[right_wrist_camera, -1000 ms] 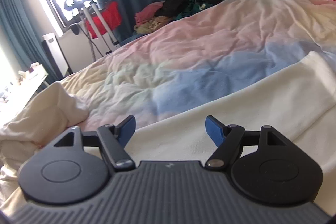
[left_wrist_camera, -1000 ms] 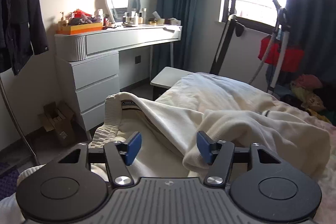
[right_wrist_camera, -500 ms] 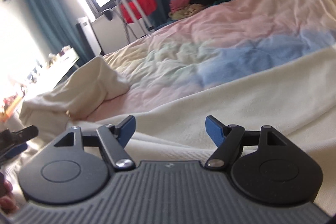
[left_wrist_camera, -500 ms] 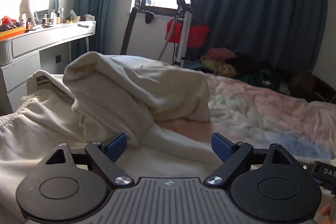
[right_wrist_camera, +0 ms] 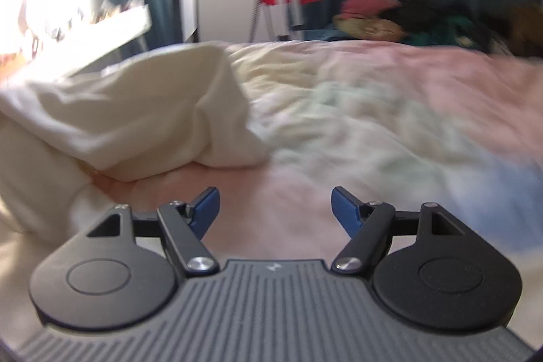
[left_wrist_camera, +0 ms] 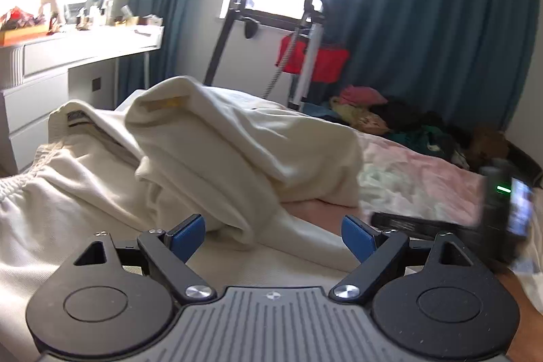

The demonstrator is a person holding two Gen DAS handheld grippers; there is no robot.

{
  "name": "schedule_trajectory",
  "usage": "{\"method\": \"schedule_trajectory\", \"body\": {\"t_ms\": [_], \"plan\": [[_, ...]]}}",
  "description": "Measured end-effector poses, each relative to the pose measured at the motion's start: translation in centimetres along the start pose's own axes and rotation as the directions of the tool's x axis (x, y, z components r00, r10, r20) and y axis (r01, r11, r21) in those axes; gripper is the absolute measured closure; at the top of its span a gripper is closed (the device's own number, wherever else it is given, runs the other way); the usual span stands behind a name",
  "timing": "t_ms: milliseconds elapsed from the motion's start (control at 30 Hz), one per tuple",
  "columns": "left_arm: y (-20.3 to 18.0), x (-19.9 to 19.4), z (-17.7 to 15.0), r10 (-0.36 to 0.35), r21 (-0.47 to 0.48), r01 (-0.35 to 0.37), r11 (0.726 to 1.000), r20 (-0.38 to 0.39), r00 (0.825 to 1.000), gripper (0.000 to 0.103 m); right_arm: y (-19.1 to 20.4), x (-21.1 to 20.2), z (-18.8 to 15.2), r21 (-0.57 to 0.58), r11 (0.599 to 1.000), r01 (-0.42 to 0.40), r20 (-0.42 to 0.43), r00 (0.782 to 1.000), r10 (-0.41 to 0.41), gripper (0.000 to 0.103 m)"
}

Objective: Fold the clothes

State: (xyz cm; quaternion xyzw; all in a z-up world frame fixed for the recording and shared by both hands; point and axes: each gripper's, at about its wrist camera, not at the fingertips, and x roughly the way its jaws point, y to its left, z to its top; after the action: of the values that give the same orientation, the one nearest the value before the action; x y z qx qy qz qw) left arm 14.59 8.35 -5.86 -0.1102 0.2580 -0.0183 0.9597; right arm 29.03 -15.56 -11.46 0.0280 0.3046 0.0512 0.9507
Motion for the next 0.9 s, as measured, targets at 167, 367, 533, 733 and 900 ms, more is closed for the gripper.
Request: {"method": "schedule_trajectory", "body": {"t_ms": [167,367,533,733,900], "plan": [[1.8,3.1,0.2,0.013,-0.065,-0.015,0.998,-0.026,1.0,0.014,1.5,6.4,2.9,-0.009,0.999,0.049,-0.046,0.998,-0.049,0.029],[2.3,6.4,-0.2,-0.111,-0.108,0.107,0.988,-0.039,0.993,0.014,3.0,9.4,6.3,0.01,0.998,-0.06,-0.067,0.996,0.061,0.082],[1.8,6.4,-0.5,-0.156,-0.062,0.156,0.986,0.0,0.988,0.014,1.5,6.0,9.1,0.031,1.0,-0.001,0.027,1.0,0.0,0.094],[1.7,5.6,-0.8,-0.166,-0.077,0.165,0.983,-0.004,0.986,0.014,-4.7,-2.6,12.0,0.014,0.98,0.197,0.171,0.966,-0.196,0.096],[1.2,4.0,-0.8,-0.159,-0.05,0.16,0.986,0.017,0.987,0.014,-12.4,-10.2,12.7,0.058,0.911,0.407,0.235,0.882,-0.409,0.096]]}}
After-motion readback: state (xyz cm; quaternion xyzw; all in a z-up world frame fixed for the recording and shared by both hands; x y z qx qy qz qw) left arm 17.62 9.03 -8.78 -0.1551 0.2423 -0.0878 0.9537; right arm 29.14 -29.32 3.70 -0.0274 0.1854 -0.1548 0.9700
